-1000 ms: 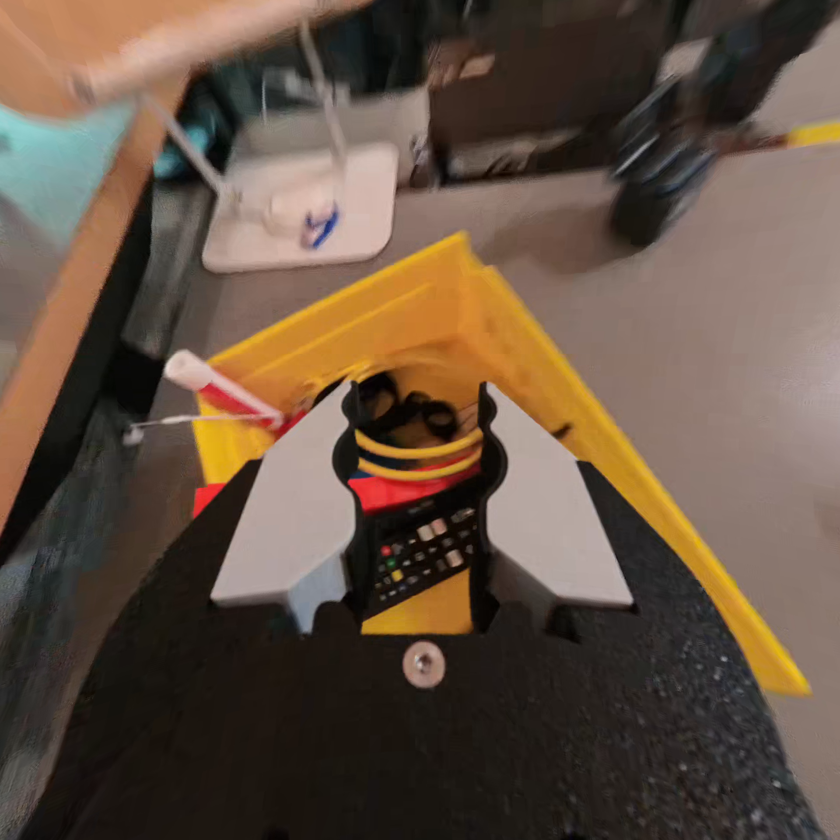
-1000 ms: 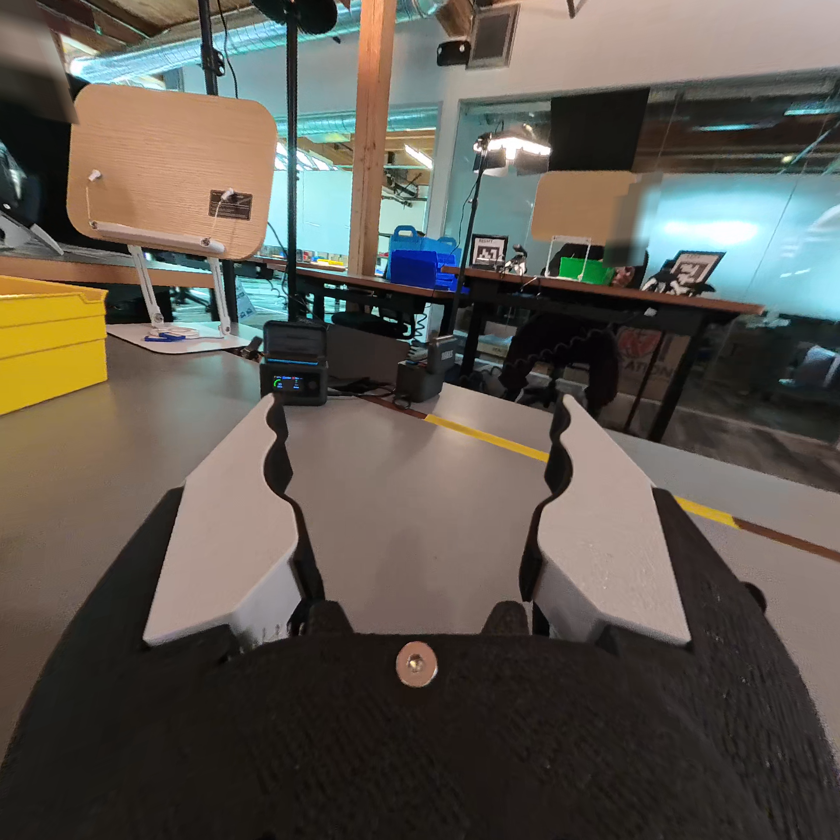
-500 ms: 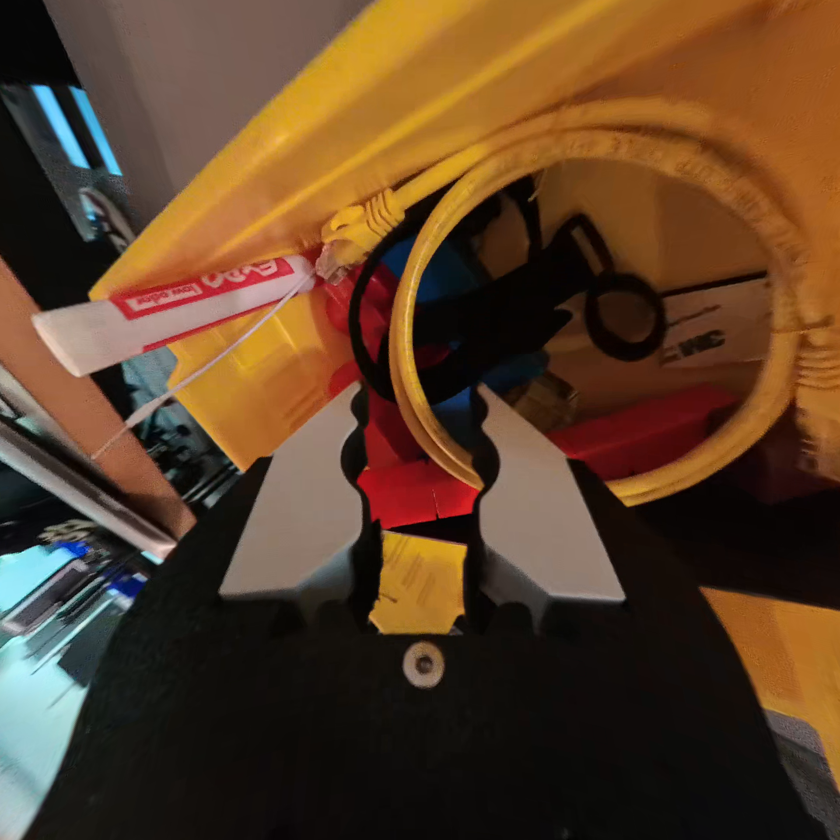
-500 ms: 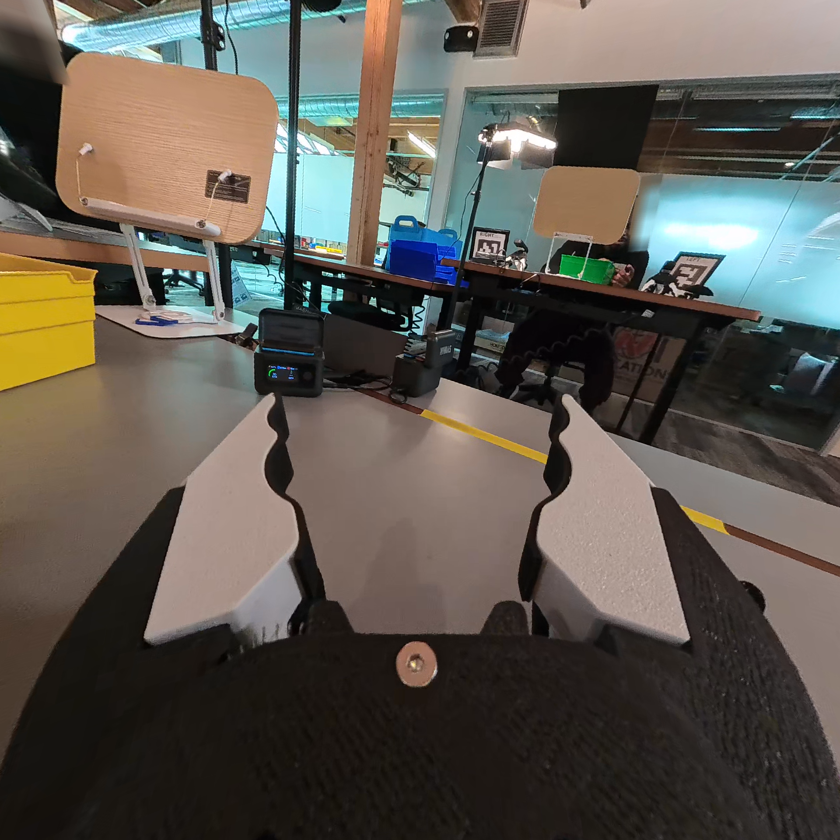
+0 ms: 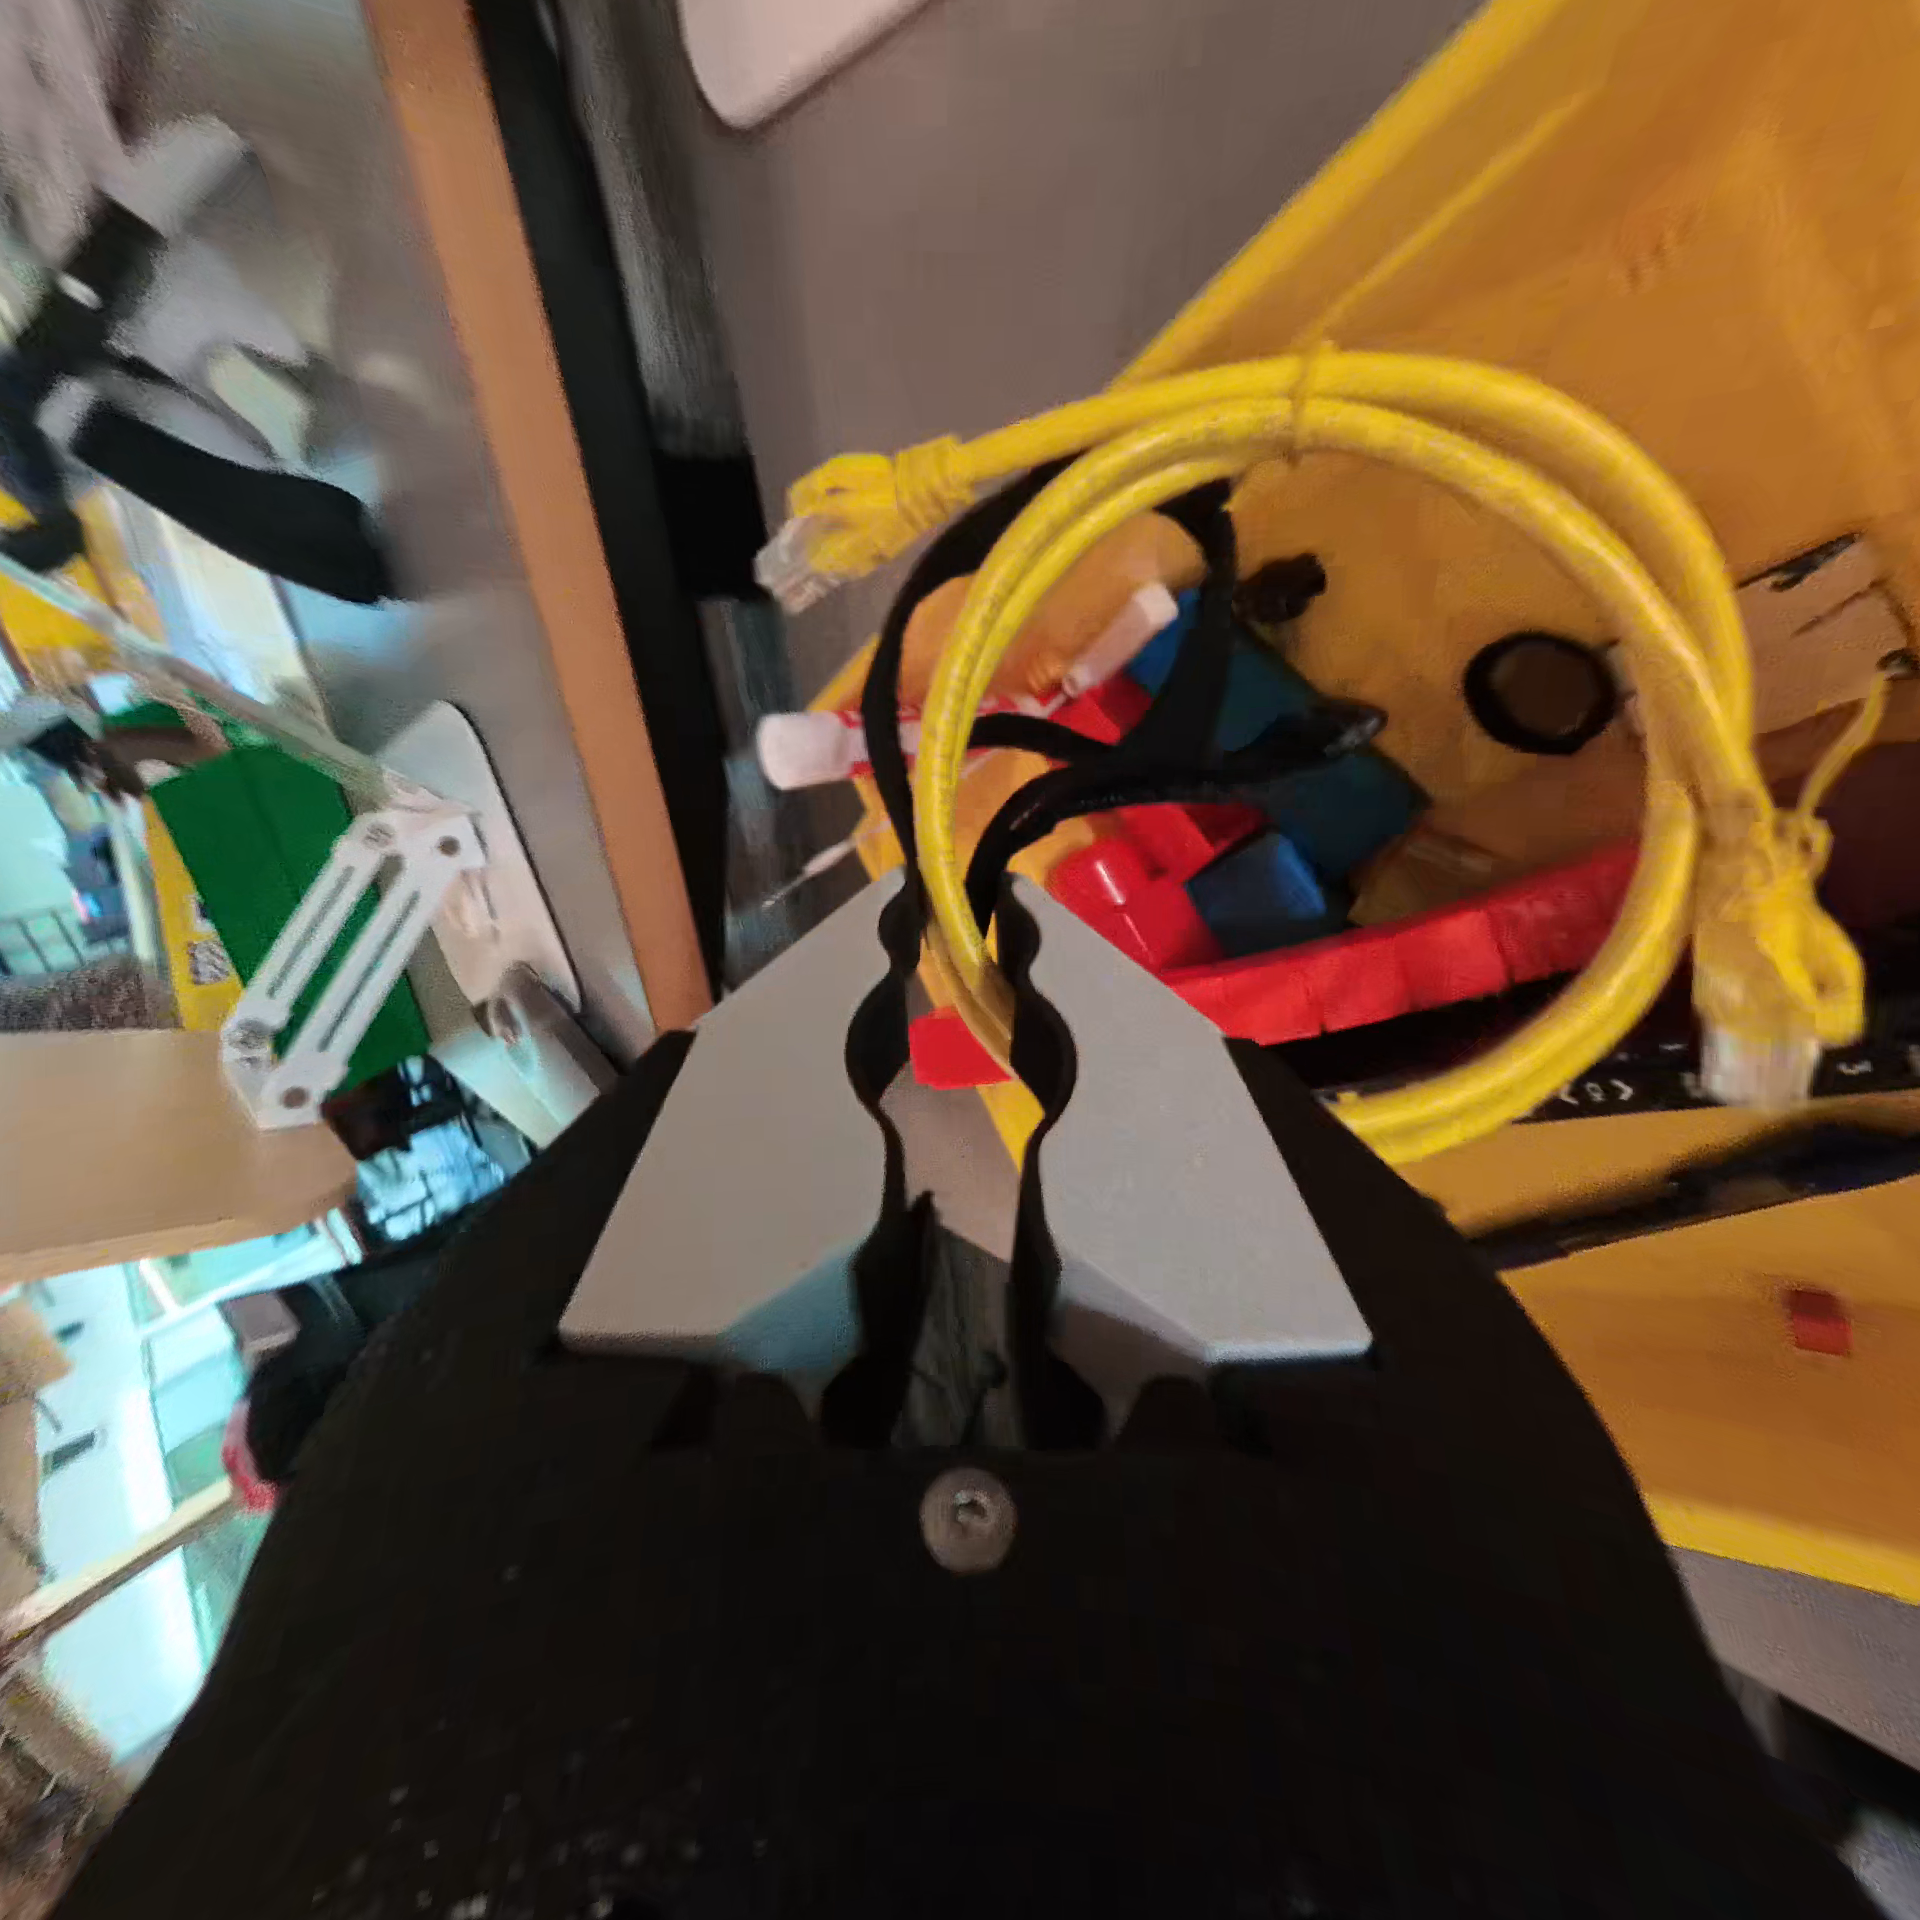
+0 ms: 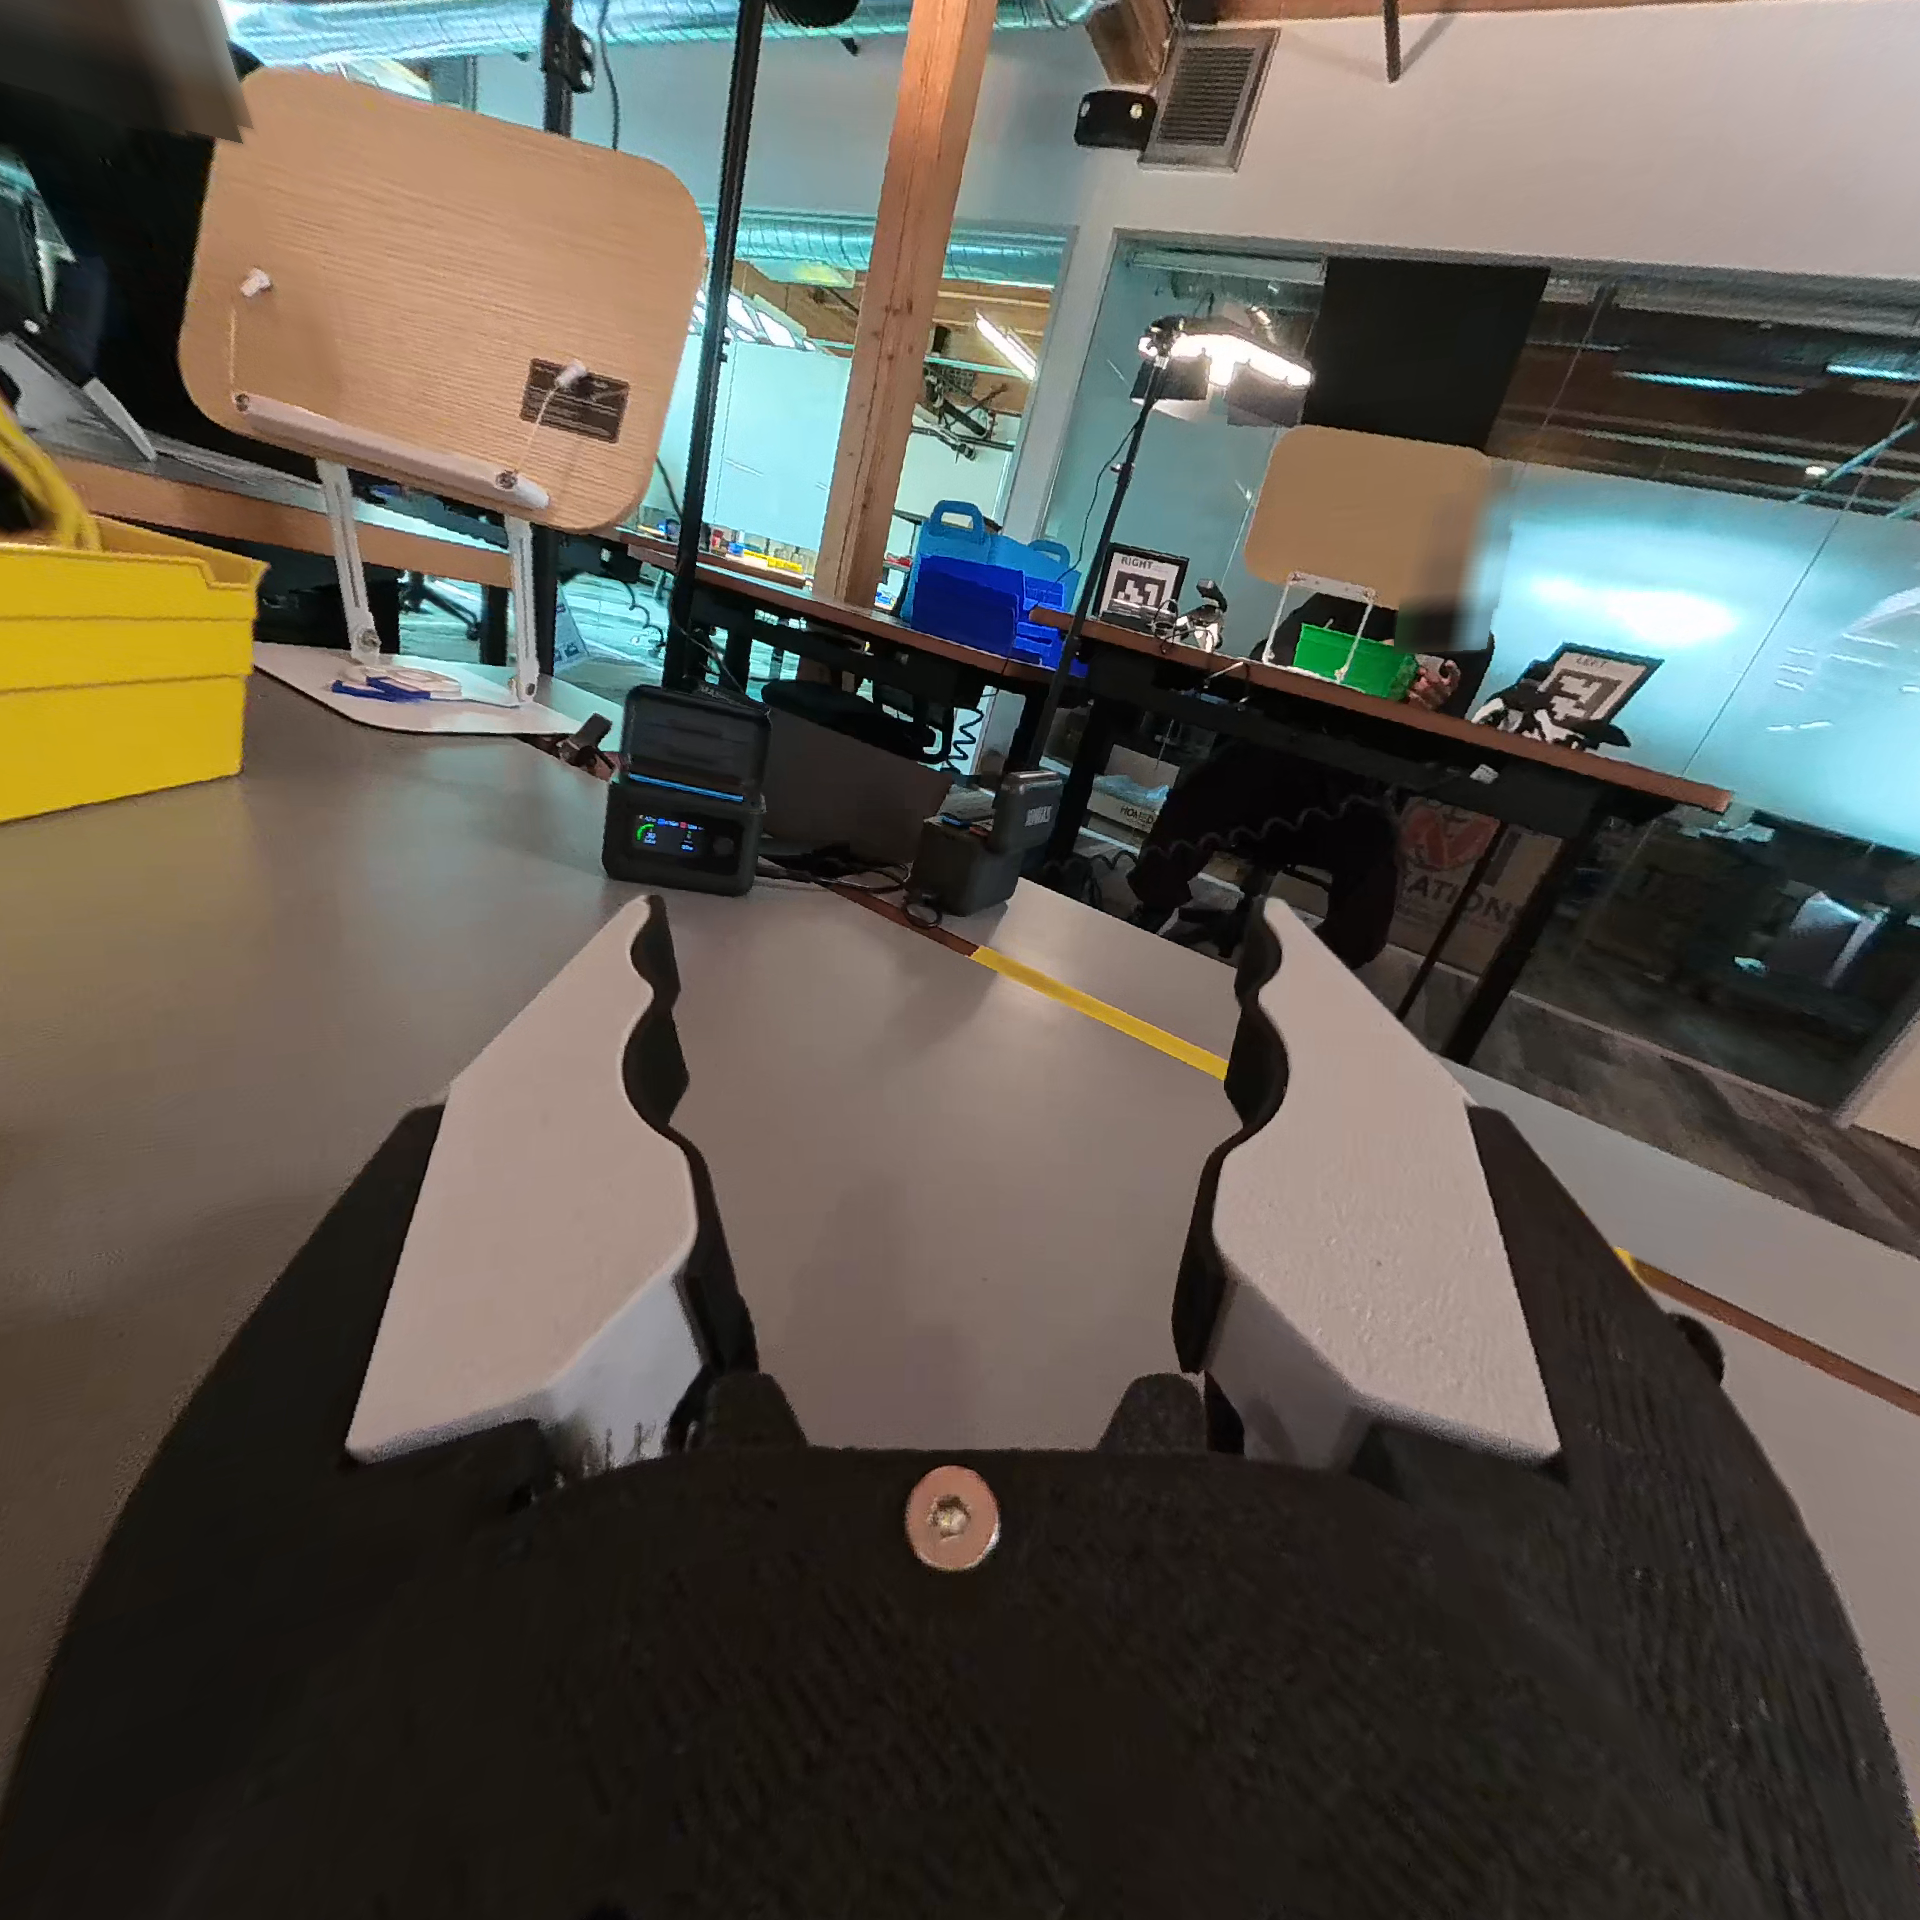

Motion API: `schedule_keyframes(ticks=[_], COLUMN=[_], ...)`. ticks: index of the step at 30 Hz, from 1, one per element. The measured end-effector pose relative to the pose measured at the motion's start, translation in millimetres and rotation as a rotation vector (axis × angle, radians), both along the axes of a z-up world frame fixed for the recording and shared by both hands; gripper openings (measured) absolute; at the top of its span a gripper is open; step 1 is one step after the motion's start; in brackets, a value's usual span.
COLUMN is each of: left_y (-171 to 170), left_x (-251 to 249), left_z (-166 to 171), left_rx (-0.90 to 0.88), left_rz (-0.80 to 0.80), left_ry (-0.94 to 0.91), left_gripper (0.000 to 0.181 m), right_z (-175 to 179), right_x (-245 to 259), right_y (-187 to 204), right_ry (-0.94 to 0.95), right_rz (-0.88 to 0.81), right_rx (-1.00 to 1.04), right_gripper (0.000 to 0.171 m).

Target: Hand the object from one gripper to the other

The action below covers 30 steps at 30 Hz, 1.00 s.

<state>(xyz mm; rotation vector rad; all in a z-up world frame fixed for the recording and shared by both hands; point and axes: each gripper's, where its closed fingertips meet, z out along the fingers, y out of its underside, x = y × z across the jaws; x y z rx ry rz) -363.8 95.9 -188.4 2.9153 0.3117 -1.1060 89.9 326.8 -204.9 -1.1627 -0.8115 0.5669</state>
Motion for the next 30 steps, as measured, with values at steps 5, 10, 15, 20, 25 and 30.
schedule_keyframes(ticks=[5,10,15,20,25,30], left_y=[20.6,32.0,28.7,33.5,51.9,90.3], left_x=[11.0,49.2,130.1,230.8,316.1,383.8], left_z=[63.9,144.2,201.8,208.5,173.1,114.4], left_rx=[0.208,0.484,0.985,1.346,1.480,1.502], left_rz=[-0.228,-0.493,-0.711,-0.924,-1.043,-1.087], left_ry=[0.207,0.495,0.427,0.027,-0.364,-0.769], left_gripper=[0.010,0.009,0.009,0.008,0.009,0.009], right_z=[7.1,8.1,9.7,10.4,5.4,13.6], right_x=[7.6,7.8,6.5,5.7,0.1,-1.4], right_y=[-7.6,-14.4,-25.1,-42.9,-69.0,-90.8], right_ry=[0.025,0.021,0.020,0.045,0.019,0.071], right_rz=[-0.011,-0.004,0.025,0.122,0.305,0.553], right_rx=[0.045,0.067,0.085,0.034,-0.044,-0.194], right_gripper=[0.101,0.098,0.096,0.095,0.092,0.083])
